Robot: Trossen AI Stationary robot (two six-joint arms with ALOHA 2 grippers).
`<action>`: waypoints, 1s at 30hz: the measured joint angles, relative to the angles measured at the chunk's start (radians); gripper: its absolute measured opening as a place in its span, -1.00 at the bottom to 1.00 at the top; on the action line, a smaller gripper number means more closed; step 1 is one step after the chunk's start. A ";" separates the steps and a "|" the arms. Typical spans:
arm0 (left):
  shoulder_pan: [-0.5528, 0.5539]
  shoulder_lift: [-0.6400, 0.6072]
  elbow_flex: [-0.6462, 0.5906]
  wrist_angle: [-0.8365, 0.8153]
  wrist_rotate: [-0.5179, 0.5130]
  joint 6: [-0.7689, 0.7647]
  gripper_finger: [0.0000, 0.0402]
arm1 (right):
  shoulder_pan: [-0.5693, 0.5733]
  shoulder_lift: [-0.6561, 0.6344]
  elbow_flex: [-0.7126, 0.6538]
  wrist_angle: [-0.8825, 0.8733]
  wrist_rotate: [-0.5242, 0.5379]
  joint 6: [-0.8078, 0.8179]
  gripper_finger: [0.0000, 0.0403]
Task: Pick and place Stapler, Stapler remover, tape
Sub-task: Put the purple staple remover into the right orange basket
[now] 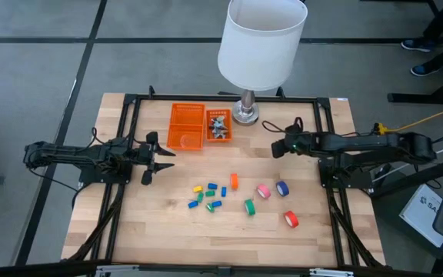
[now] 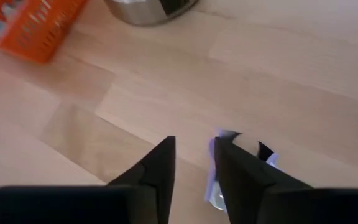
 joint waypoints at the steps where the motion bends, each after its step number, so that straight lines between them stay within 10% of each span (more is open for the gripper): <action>1: 0.000 0.000 0.000 0.000 0.000 0.000 -0.16 | 0.000 0.015 0.000 0.001 0.000 -0.008 -0.40; 18: 0.000 0.000 0.000 0.000 0.000 0.000 -0.16 | 0.000 0.251 0.001 0.151 0.074 -0.044 -0.46; 30: 0.000 0.000 0.000 0.000 0.000 0.000 -0.16 | 0.001 0.276 0.002 0.152 0.074 -0.067 -0.94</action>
